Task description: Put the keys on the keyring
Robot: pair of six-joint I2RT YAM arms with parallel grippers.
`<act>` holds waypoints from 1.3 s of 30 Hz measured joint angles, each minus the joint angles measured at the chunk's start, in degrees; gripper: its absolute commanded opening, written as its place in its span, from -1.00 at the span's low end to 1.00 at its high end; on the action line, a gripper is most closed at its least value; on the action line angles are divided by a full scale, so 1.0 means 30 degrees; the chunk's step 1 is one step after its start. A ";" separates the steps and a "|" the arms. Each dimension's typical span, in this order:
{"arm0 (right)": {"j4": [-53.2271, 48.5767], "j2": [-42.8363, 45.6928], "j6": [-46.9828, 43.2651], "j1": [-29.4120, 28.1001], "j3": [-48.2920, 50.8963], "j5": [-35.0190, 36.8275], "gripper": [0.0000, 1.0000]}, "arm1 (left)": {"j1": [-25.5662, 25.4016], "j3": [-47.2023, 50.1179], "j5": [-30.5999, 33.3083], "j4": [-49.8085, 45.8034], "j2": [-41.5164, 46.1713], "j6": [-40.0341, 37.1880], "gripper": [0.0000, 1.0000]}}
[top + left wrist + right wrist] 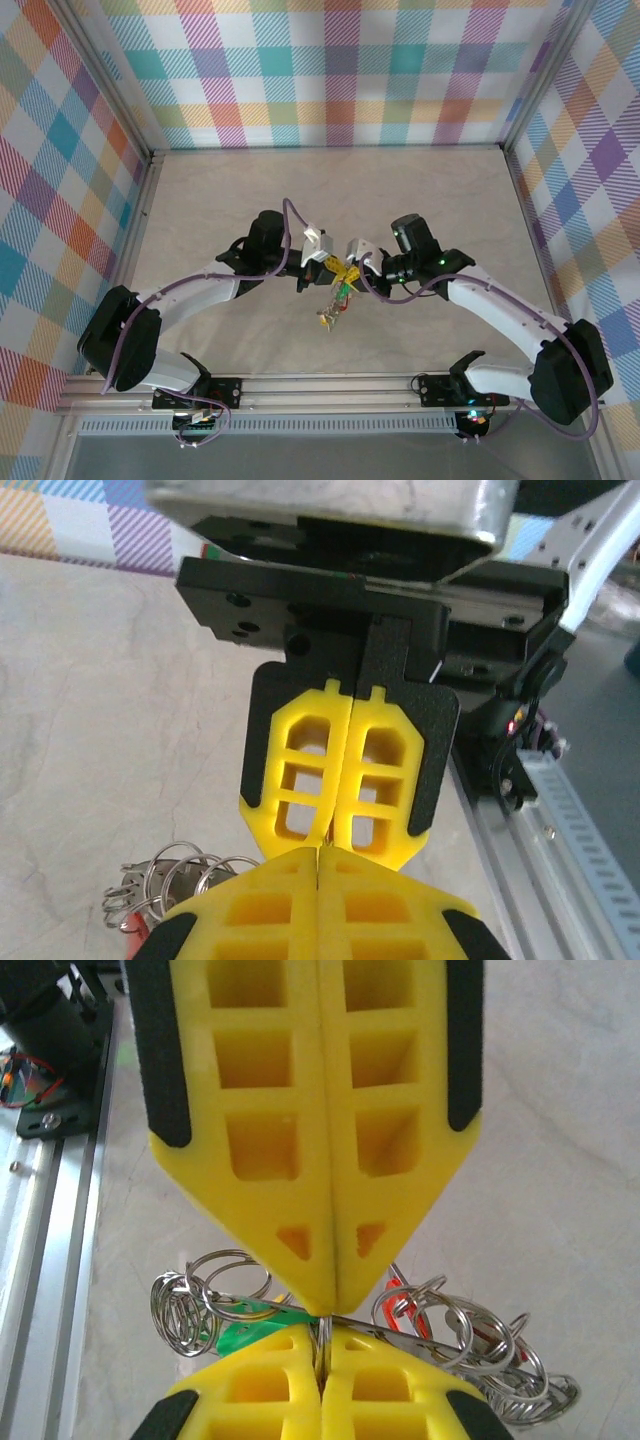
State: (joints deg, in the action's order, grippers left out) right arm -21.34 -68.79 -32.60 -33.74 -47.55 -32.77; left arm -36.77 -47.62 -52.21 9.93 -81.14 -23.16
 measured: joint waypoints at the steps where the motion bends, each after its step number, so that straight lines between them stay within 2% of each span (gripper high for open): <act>1: -0.0692 -0.0175 -0.0255 -0.0036 -0.0474 0.0204 -1.00 | -0.0036 -0.0270 0.0117 -0.0736 0.0000 -0.0510 -0.71; 5: -0.3104 -0.0627 -0.1268 -0.0386 -0.2477 0.1209 -1.00 | -0.0109 -0.0619 0.0495 -0.2667 0.0044 -0.1472 -0.66; 11: -0.5442 -0.1093 -0.2543 -0.1195 -0.4211 0.2798 -1.00 | -0.0379 -0.0648 0.1005 -0.3330 -0.0015 -0.1668 -0.66; 27: -0.6943 -0.1319 -0.4772 -0.2492 -0.5734 0.7191 -1.00 | -0.0408 -0.0641 0.1078 -0.4284 0.0423 -0.1654 -0.63; 33: -0.7745 -0.1348 -0.5756 -0.2827 -0.6266 0.8531 -1.00 | -0.0408 -0.0240 0.1253 -0.3541 0.0510 -0.1486 -0.61; 39: -0.9515 -0.2025 -0.6914 -0.3337 -0.6266 0.8641 -1.00 | -0.0437 0.0189 0.1938 -0.0969 0.1501 -0.0576 -0.59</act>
State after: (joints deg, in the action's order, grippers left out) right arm -49.89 -74.87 -53.34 -43.75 -66.35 -6.85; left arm -38.09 -47.05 -46.39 7.03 -76.64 -24.88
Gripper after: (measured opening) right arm 0.051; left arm 0.199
